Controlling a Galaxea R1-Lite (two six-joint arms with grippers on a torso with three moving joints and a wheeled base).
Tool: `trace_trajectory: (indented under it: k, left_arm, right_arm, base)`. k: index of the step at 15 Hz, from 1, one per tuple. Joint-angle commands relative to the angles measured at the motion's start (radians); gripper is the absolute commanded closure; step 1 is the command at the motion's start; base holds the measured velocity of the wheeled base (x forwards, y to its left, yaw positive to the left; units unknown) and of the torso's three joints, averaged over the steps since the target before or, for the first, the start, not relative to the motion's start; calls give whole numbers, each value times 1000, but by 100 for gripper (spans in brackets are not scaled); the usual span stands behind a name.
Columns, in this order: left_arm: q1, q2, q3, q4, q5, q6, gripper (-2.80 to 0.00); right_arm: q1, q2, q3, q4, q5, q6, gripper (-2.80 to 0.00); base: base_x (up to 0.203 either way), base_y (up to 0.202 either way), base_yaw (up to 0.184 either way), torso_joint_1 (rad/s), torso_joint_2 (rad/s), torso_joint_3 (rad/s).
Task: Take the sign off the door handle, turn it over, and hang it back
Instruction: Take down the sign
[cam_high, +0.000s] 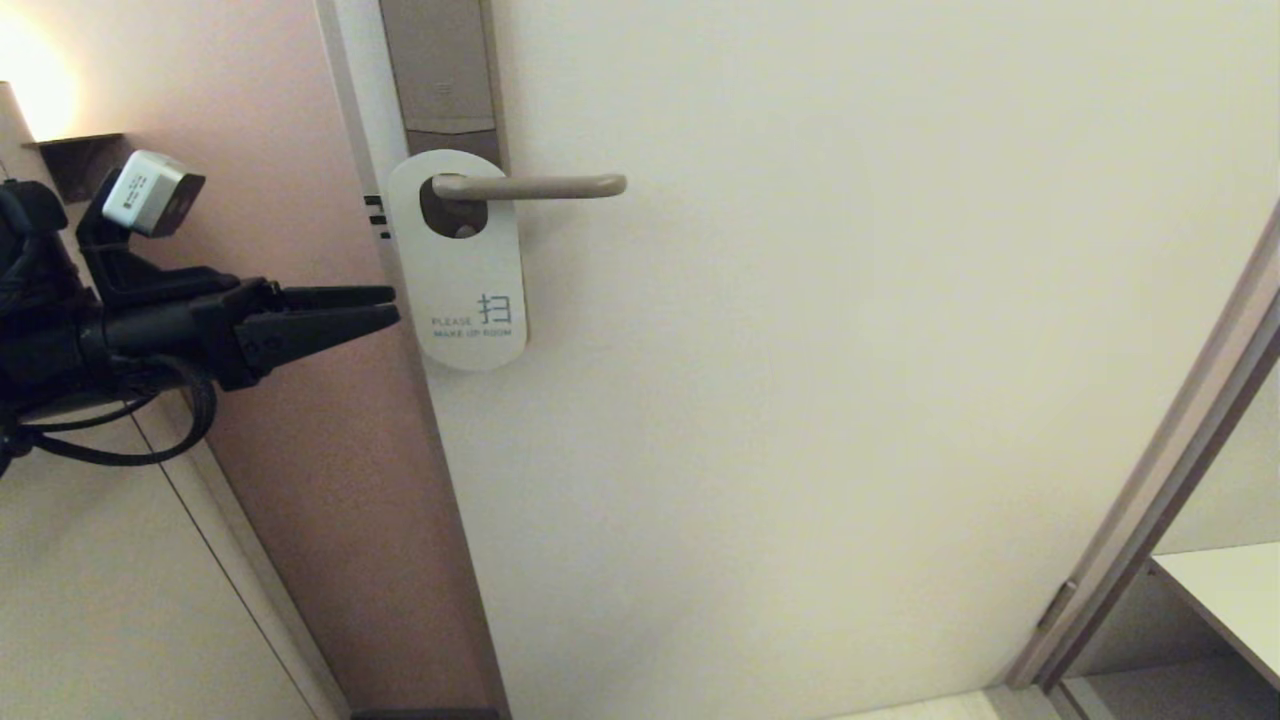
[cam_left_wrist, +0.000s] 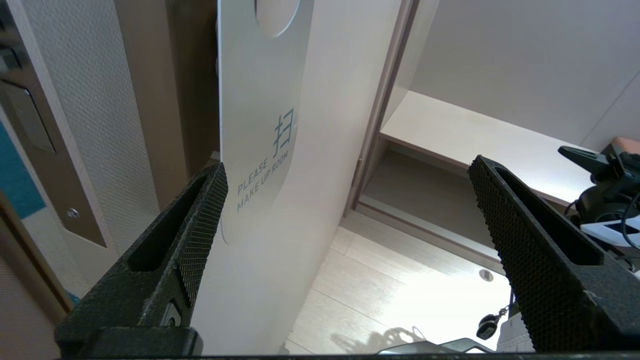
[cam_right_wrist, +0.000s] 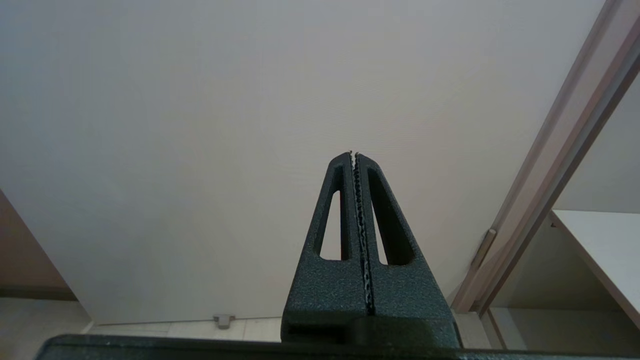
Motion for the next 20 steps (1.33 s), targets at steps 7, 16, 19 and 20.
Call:
trace_trajectory:
  k: [7,16,19,20]
  left_arm:
    - [-26,28,-3,-5,-5,-1,-280]
    - [-43,54,-41,-8,0,-1,-280]
    - [-21,17,-37,-2,1,-1,-280]
    - [-14,4,-33,2,0,-1,-280]
  right_arm:
    - [1,0,0,-1,1,0,0]
    - [-1,0,0,-1,1,0,0]
    - [1,0,0,-2,1,0,0]
    - [-1,0,0,-1,1,0,0]
  base:
    - [0,0,0,0,0,0]
    - [0,0,0,0,0,0]
    - [0,0,0,0,0,0]
    - [0,0,0,0,0,0]
